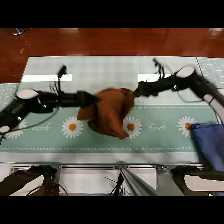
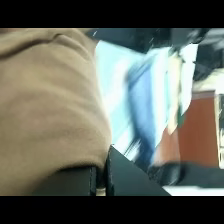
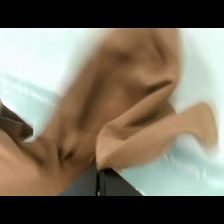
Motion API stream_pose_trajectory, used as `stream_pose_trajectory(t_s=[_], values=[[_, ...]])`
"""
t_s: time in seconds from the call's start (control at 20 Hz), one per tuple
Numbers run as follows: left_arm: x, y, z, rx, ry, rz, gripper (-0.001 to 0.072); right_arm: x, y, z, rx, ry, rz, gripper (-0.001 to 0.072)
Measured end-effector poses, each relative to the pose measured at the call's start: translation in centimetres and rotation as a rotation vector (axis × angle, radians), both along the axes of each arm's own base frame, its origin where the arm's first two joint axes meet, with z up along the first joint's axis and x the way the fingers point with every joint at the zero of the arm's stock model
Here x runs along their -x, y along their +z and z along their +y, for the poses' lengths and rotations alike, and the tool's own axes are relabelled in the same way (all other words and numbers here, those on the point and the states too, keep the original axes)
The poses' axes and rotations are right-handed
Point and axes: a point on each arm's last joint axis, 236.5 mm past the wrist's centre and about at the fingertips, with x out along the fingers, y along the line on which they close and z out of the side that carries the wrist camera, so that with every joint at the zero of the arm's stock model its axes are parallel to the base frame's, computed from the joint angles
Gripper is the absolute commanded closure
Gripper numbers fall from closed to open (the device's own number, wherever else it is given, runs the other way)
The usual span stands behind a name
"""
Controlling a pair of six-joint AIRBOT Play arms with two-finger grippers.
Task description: Fold the shirts.
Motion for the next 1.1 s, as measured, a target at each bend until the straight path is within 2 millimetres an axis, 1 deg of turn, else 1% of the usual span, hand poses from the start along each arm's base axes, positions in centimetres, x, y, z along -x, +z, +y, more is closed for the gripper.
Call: stream_pose_trajectory(t_s=[0.05,0.1,0.15,0.2,0.25,0.3,0.35,0.4,0.45,0.5,0.6,0.65,0.7,0.75,0.8,0.85,0.9,0.95,1.05,1.1], values=[[-1.9,4.2,0.9,0.023,0.035,-0.098,0.0684,-2.0,4.5,-0.8,0.013,-0.014,-0.109,0.0691],[-3.4,8.6,1.9,0.041,0.074,-0.201,0.0684,-3.7,10.1,-1.9,0.033,-0.031,-0.239,0.0691],[-4.5,13.6,3.2,0.058,0.118,-0.315,0.0684,-4.5,15.6,-2.9,0.053,-0.047,-0.363,0.0691],[-4.9,18.2,4.4,0.068,0.156,-0.420,0.0684,-4.3,21.7,-3.9,0.076,-0.066,-0.497,0.0691],[-4.7,22.8,5.7,0.063,0.192,-0.527,0.0684,-3.0,27.1,-4.8,0.097,-0.078,-0.616,0.0691],[-4.1,26.2,6.9,0.034,0.223,-0.610,0.0683,-0.8,32.0,-5.6,0.125,-0.094,-0.730,0.0691],[-3.0,29.1,7.9,-0.013,0.251,-0.685,0.0683,1.7,35.9,-6.5,0.155,-0.115,-0.830,0.0691],[-1.8,31.0,8.7,-0.067,0.277,-0.738,0.0683,4.7,39.4,-7.7,0.198,-0.149,-0.928,0.0691],[-0.4,32.5,9.5,-0.126,0.304,-0.784,0.0684,7.5,42.0,-8.9,0.238,-0.183,-1.004,0.0691],[1.0,33.6,10.0,-0.176,0.324,-0.817,0.0684,10.7,44.2,-10.1,0.279,-0.224,-1.074,0.0691],[4.2,34.6,10.4,-0.262,0.330,-0.861,0.0683,16.3,47.0,-12.2,0.340,-0.307,-1.178,0.0691],[6.0,34.6,10.3,-0.294,0.313,-0.870,0.0683,18.7,47.8,-13.2,0.365,-0.345,-1.214,0.0691],[7.5,34.2,10.1,-0.325,0.288,-0.864,0.0683,21.0,48.2,-14.0,0.386,-0.377,-1.236,0.0690],[9.0,33.5,9.9,-0.357,0.264,-0.851,0.0683,22.8,48.2,-14.7,0.407,-0.401,-1.239,0.0691],[10.2,32.5,9.8,-0.379,0.243,-0.826,0.0683,24.1,47.8,-15.4,0.428,-0.423,-1.229,0.0690],[11.3,31.3,9.7,-0.398,0.215,-0.794,0.0683,25.1,47.2,-16.0,0.446,-0.439,-1.207,0.0690],[12.2,29.8,9.6,-0.414,0.191,-0.750,0.0683,25.7,46.3,-16.5,0.465,-0.445,-1.177,0.0691],[12.6,28.3,9.6,-0.423,0.177,-0.707,0.0684,25.9,45.3,-16.8,0.481,-0.449,-1.140,0.0690],[13.2,24.3,9.6,-0.435,0.144,-0.596,0.0683,25.4,42.6,-17.3,0.511,-0.437,-1.046,0.0690],[13.2,21.9,9.6,-0.432,0.130,-0.529,0.0683,24.5,40.7,-17.5,0.527,-0.426,-0.982,0.0690]])
